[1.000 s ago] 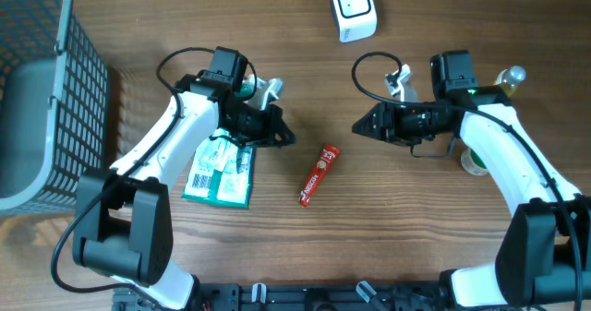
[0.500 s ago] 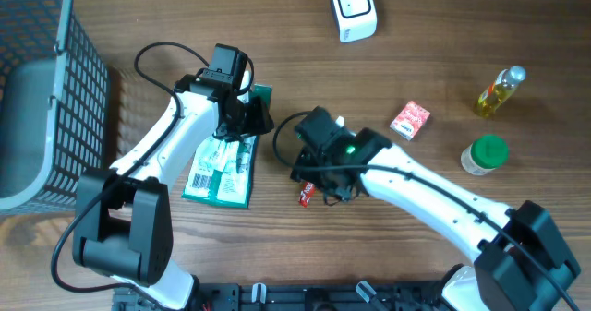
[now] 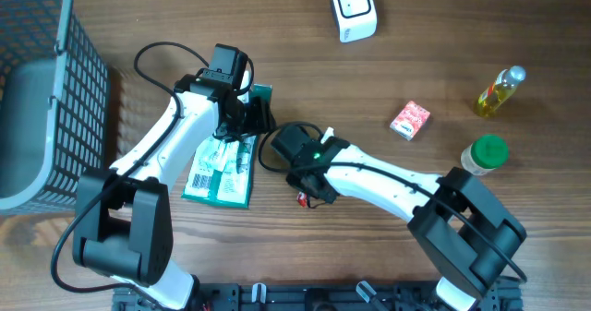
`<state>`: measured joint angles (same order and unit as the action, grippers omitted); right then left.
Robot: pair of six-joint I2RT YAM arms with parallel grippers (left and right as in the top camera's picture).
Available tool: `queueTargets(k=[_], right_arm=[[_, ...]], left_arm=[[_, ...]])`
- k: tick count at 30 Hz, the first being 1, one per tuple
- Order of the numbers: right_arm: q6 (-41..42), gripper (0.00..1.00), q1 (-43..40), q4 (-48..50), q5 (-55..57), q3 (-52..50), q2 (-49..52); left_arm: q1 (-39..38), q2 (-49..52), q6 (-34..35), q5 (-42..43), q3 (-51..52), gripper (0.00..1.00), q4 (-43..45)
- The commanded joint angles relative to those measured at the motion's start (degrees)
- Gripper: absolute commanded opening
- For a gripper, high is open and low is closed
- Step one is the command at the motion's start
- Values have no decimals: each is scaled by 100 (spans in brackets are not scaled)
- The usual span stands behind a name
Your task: Scan the item barcode
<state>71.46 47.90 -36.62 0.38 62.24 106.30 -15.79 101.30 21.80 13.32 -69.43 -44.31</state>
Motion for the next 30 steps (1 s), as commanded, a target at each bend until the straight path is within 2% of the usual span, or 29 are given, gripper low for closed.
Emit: queueTargets(k=[1, 2, 3, 6, 7, 9, 10, 12, 16, 18, 20, 26, 29, 30], right_arm=[[-2024, 4, -354, -2, -909, 122, -439], [-2334, 4, -498, -2, -1191, 122, -636], [-2892, 4, -774, 0, -1615, 122, -946], [-4835, 4, -1423, 133, -3331, 120, -1613], [-5296, 4, -1565, 223, -3742, 120, -1825], [-5436, 5, -1657, 376, -3773, 120, -2017], [-5431, 9, -1663, 522, -3779, 120, -2052], [-5346, 10, -1657, 577, -3779, 118, -2037], [-5676, 9, -1659, 581, -3823, 118, -2037], [-5560, 10, -1663, 577, -3816, 118, -2037], [-5346, 11, -1663, 671, -3786, 118, -2037], [-5191, 12, -1663, 920, -3773, 118, -2037], [-5202, 11, -1663, 922, -3775, 118, -2037], [-5198, 9, -1663, 940, -3775, 118, -2037]], left_arm=[[24, -79, 7, 328, -57, 70, 15], [35, -79, -44, 662, -57, 72, 17], [74, -79, -243, 1445, -57, 73, 37], [195, -79, -811, 3654, -57, 69, 83], [192, -79, -811, 3941, -57, 67, 98], [188, -79, -809, 4301, -57, 64, 122], [186, -79, -809, 4533, -57, 63, 177], [175, -79, -807, 5090, -57, 62, 398], [127, -79, -767, 5676, -57, 59, 669], [111, -79, -767, 5735, -57, 55, 664], [111, -79, -767, 5733, -57, 39, 664], [101, -79, -767, 5401, -57, 24, 664], [101, -79, -769, 4940, -57, 4, 667], [101, -79, -769, 4889, -57, 4, 671]])
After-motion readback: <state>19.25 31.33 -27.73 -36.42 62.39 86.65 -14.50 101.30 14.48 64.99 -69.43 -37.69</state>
